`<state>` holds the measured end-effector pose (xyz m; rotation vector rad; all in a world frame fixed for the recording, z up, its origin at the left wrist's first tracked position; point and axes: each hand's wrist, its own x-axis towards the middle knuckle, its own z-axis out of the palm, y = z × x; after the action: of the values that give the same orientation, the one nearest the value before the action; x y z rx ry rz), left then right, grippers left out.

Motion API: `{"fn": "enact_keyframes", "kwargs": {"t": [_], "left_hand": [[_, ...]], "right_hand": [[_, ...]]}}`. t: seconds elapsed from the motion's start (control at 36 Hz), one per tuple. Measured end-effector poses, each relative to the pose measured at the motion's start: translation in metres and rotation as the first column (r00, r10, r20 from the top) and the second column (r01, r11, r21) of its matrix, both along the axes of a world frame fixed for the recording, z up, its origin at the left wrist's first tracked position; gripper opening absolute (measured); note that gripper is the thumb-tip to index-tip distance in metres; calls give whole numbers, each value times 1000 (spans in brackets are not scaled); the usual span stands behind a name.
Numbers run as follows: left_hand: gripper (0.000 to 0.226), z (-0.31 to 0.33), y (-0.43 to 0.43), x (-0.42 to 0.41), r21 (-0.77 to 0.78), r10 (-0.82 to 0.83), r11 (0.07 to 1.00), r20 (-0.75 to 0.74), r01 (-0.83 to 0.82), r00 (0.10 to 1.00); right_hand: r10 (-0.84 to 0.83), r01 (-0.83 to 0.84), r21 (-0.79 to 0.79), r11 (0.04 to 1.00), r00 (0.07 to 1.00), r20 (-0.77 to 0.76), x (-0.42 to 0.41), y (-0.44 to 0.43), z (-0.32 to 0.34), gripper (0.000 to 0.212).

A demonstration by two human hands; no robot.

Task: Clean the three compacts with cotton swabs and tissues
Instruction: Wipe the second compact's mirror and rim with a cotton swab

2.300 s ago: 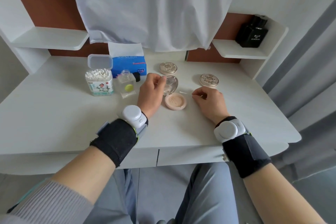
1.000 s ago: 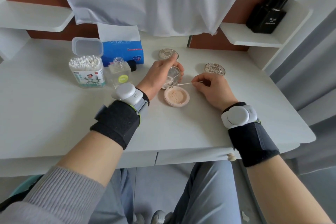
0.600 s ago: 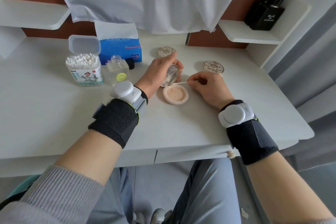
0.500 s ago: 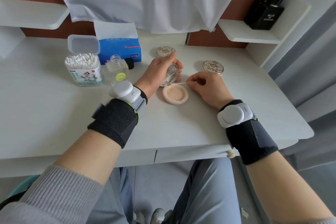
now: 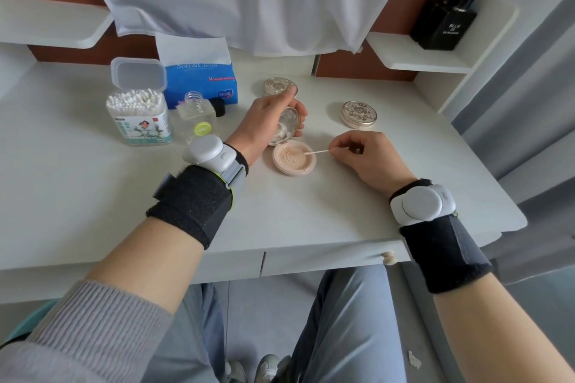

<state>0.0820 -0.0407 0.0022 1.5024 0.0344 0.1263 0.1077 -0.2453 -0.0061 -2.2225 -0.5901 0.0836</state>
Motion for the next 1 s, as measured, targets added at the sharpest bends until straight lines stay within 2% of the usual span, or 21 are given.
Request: {"fn": "enact_keyframes", "kwargs": {"t": [0.33,0.5,0.61,0.69,0.78,0.86,1.0], "left_hand": [[47,2,-1,-2,-9,-25,1000,7,25,1000],[50,4,-2,-3,10,-49,999,14,49,999],[49,5,-3,-4,2,-58,998,27,58,998],[48,5,-3,-4,-7,-59,998,19,59,998],[48,4,-3,-4,1,-60,998,13,60,998],[48,5,-3,-4,3,-58,998,28,58,998],[44,2,-2,-1,21,55,998,40,-56,998]], "right_hand": [[18,-18,-71,997,1000,-5,2,-4,4,17],[-81,90,-79,993,991,110,6,6,-3,11],[-49,49,17,999,998,31,3,3,1,9],[18,-18,-52,999,1000,2,0,4,2,9],[-68,76,-100,992,995,77,3,6,-1,9],[-100,104,-43,994,991,93,4,5,-2,9],[-7,7,-22,1000,1000,16,-4,-3,1,10]]}}
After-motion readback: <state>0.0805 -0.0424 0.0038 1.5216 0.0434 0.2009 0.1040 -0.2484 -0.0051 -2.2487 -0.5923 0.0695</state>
